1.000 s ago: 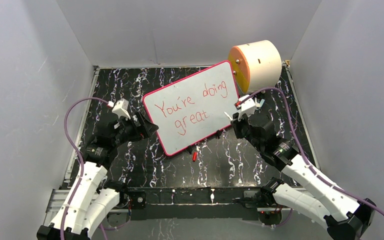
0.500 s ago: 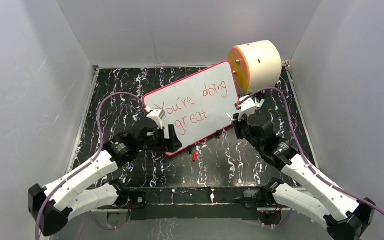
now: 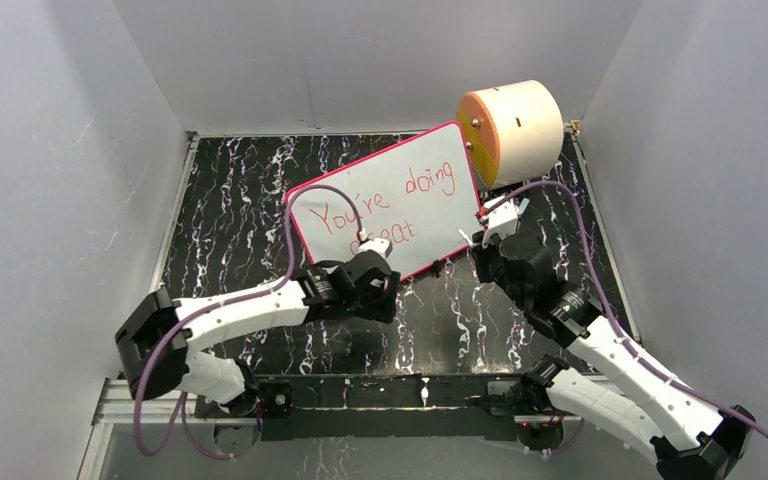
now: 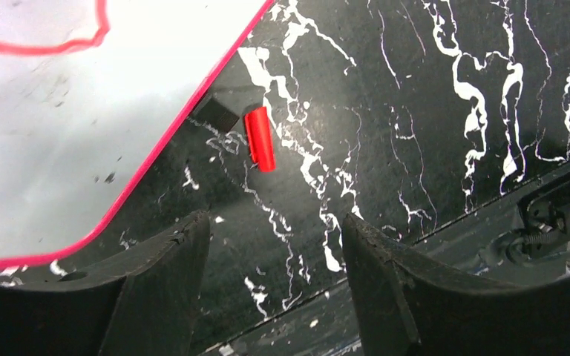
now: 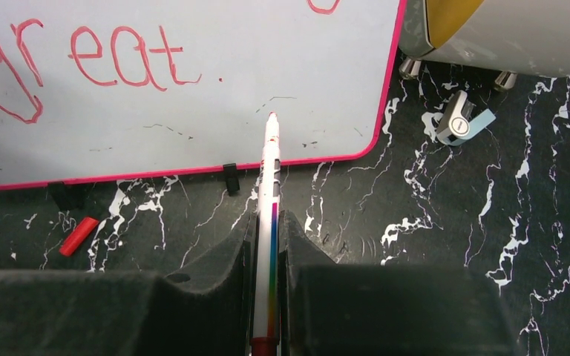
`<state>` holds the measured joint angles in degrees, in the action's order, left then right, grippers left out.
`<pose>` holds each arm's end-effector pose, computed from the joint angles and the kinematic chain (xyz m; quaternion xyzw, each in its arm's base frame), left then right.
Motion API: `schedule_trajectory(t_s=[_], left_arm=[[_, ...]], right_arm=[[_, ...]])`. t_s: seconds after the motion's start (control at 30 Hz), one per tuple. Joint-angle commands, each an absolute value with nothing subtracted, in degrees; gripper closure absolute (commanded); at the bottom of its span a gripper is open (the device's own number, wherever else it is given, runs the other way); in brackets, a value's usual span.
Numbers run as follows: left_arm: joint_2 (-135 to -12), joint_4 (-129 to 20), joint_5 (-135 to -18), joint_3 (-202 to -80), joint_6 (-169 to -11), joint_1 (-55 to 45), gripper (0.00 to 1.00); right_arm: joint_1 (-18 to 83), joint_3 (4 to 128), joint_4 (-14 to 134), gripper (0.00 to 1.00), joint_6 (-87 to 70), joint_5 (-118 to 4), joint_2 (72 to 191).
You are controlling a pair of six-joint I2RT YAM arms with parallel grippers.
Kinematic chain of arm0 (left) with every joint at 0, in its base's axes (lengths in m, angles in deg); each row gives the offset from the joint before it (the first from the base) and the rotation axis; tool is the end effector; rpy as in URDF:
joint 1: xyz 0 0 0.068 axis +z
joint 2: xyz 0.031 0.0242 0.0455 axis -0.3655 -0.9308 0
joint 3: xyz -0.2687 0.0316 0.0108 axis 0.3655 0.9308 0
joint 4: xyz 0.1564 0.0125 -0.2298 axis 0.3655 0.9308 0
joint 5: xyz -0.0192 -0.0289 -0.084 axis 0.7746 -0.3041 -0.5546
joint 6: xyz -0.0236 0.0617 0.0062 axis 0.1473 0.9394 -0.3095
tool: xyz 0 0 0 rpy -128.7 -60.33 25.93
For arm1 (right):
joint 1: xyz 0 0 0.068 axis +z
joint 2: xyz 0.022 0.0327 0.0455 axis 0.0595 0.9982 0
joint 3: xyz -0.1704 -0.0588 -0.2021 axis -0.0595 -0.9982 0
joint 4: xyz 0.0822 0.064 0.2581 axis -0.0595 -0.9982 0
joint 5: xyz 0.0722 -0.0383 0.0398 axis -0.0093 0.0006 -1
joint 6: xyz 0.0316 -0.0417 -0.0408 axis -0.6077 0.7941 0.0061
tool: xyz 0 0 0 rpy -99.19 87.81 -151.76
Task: Write a sentence on the whiteboard
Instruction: Close the whiteboard marker at the center of the board.
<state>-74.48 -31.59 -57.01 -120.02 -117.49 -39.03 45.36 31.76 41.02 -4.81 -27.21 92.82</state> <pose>0.1614 -0.2643 0.2171 0.1353 0.9153 -0.2233 0.3066 0.1656 0.1224 0.3031 -0.1664 0.7970 0.0693 0.5764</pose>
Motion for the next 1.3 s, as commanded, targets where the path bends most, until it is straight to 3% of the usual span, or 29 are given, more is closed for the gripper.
schedule_trajectory(t_s=[0.0,0.23,0.43,1.27], left_arm=[[-79.08,-34.68,-57.84,-122.92,-117.62,-39.64,0.4],[-86.48,-35.3,-58.44,-124.05,-117.81,-39.74,0.55],[-90.7,-34.88,-57.63,-126.16,-116.94,-39.74,0.62],[-99.61,-31.25,-56.23,-130.86,-115.71,-39.65,0.67]], right_arm=[[44.98,31.84,42.72,1.0,-5.62,-25.66,90.89],[44.98,31.66,42.22,1.0,-5.72,-25.59,89.46],[45.02,31.53,42.54,1.0,-5.76,-25.92,89.52],[44.98,31.44,42.19,1.0,-6.07,-26.05,88.48]])
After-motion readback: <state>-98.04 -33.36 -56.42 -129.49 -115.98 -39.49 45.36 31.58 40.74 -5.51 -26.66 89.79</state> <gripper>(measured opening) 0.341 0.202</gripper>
